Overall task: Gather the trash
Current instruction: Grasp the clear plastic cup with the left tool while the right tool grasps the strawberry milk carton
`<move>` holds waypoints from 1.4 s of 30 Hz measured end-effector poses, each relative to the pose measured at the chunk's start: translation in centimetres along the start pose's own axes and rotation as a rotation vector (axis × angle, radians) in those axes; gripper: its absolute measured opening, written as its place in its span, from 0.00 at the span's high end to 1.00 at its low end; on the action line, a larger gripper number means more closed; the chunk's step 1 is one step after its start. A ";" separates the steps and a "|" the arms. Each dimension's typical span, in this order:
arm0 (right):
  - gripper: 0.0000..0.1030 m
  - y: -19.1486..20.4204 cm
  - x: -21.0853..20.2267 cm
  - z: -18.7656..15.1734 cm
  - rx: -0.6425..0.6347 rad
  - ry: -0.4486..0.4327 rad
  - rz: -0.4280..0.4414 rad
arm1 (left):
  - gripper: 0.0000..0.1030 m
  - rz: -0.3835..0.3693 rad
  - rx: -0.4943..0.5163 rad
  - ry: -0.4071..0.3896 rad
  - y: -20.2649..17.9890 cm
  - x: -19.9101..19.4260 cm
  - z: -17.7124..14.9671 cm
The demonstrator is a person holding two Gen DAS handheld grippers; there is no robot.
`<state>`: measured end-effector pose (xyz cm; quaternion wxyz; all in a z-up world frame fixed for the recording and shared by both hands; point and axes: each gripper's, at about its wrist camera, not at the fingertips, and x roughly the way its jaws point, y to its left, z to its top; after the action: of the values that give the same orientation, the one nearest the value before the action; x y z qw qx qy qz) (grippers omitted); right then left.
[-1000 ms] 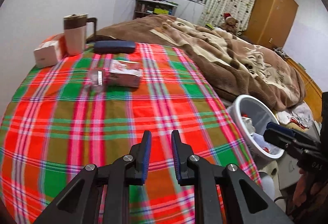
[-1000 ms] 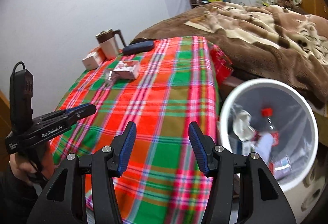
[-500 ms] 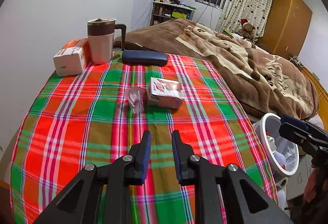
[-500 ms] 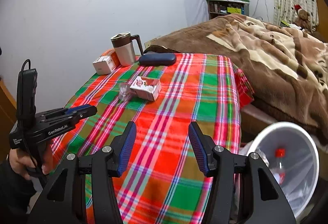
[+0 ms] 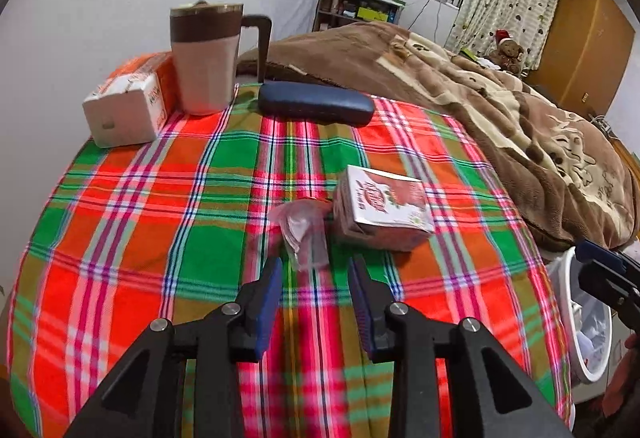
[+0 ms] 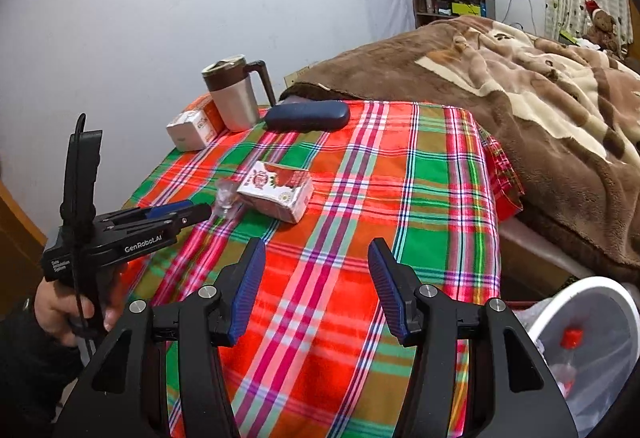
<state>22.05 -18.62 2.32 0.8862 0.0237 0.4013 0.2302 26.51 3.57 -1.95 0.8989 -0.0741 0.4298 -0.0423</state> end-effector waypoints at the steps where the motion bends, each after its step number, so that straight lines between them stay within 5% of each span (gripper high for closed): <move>1: 0.47 -0.1 0.4 0.1 0.003 0.004 0.002 | 0.67 0.001 -0.001 0.004 0.1 0.6 0.2; 9: 0.47 -0.4 3.4 1.1 0.009 0.035 0.020 | 0.67 0.019 -0.003 0.025 0.6 3.7 0.6; 12: 0.47 -0.1 4.5 1.4 0.002 0.058 0.028 | 0.75 0.039 -0.014 0.030 1.0 3.9 0.5; 32: 0.47 4.4 12.3 2.3 -0.106 0.166 0.153 | 0.75 0.055 -0.085 -0.027 6.7 -2.2 -1.9; 36: 0.47 6.8 11.1 2.0 -0.176 0.152 0.228 | 0.75 0.053 -0.110 -0.034 7.6 -2.8 -2.2; 42: 0.40 7.0 9.7 3.2 -0.252 0.044 0.149 | 0.75 0.047 -0.120 -0.030 8.3 -2.9 -2.4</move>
<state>27.17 -7.75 -0.75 0.8537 -0.0629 0.3856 0.3443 22.94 11.96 -2.64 0.8998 -0.1185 0.4198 0.0061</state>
